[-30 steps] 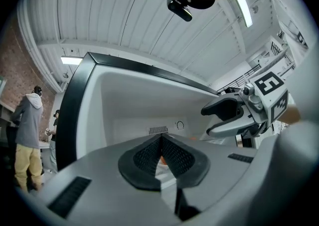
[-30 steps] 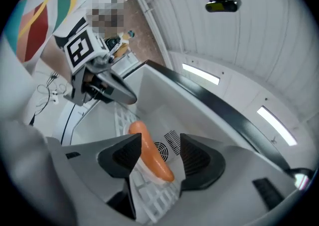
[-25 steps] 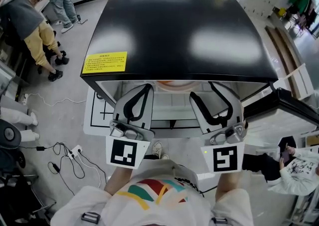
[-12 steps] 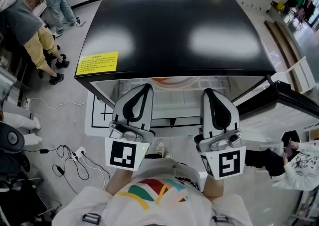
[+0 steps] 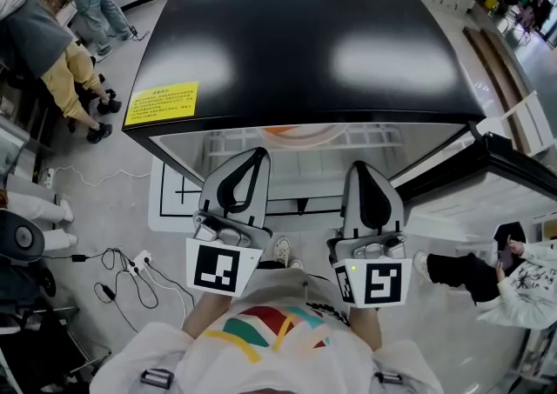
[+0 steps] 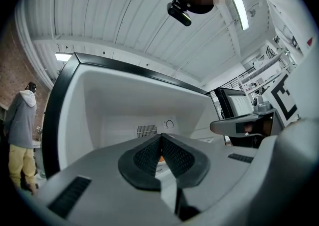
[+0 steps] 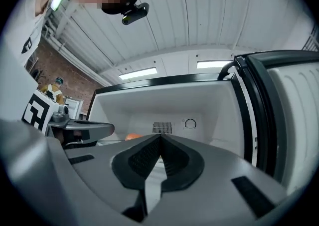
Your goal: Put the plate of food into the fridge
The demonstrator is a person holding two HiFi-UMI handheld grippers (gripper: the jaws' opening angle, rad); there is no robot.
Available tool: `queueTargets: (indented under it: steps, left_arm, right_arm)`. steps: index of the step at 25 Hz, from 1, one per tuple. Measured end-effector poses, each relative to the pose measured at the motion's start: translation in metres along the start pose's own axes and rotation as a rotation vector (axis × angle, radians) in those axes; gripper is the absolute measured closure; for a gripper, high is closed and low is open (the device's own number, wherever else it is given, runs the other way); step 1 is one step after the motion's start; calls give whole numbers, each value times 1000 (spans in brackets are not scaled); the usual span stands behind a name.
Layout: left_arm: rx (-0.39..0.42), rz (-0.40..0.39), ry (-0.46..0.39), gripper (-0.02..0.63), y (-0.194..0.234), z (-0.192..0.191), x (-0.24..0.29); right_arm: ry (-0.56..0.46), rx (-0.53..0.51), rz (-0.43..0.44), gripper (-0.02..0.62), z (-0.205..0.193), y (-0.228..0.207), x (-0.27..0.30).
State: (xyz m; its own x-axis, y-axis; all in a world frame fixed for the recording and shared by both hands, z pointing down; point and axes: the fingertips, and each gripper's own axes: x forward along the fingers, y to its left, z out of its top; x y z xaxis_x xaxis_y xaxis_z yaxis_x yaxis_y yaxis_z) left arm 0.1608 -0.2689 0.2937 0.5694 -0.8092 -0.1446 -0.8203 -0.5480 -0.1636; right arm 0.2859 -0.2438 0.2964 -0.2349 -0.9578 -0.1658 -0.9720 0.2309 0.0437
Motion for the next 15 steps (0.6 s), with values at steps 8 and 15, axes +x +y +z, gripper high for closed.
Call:
queueTargets:
  steps: [8,15]
  left_arm:
    - [27,-5,-5,600,1,5,4]
    - [24,3,-12,600,2,7,4]
  right_arm:
    - [21,-41,37,595,-5,17,2]
    - [36,-57,34,595,-6,16,3]
